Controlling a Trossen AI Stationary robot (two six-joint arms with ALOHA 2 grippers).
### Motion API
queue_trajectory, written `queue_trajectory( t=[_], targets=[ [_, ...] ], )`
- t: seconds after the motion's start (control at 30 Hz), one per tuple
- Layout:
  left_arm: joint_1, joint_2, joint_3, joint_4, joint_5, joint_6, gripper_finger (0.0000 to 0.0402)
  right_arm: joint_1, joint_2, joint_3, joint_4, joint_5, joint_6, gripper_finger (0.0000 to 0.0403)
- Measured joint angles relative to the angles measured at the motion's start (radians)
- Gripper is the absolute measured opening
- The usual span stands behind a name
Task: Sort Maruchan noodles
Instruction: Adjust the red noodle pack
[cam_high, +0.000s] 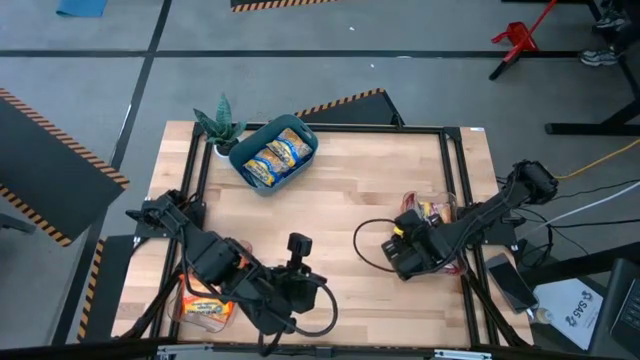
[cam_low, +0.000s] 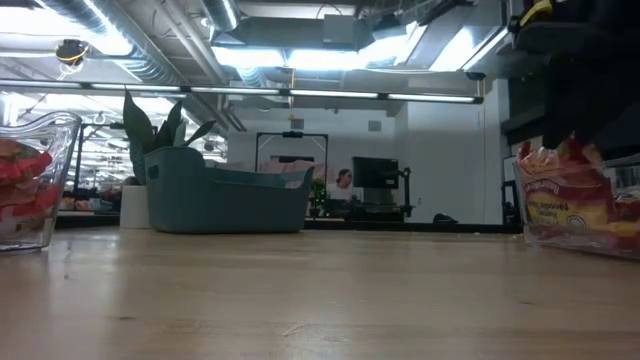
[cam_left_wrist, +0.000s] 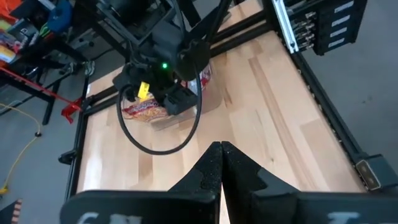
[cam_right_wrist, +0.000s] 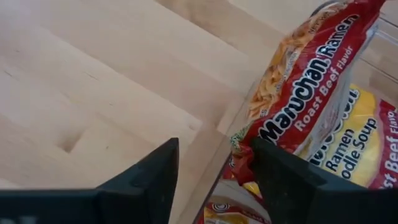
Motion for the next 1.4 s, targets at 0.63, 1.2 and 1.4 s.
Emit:
queue_trajectory(
  t=[0.63,1.2,1.4],
  targets=[
    [0.003,0.0,0.0,-0.024,-0.001,-0.011,0.0,0.001,0.0,0.065,-0.144,-0.094,0.103,0.0006],
    [0.004,0.0,0.0,-0.042,-0.001,-0.008,0.0,-0.018,-0.049,0.201,-0.381,-0.234,0.183,0.0],
    [0.013,0.0,0.0,-0.089,0.0,0.012,0.0,-0.008,-0.071,0.201,-0.38,-0.563,0.069,0.0]
  ],
)
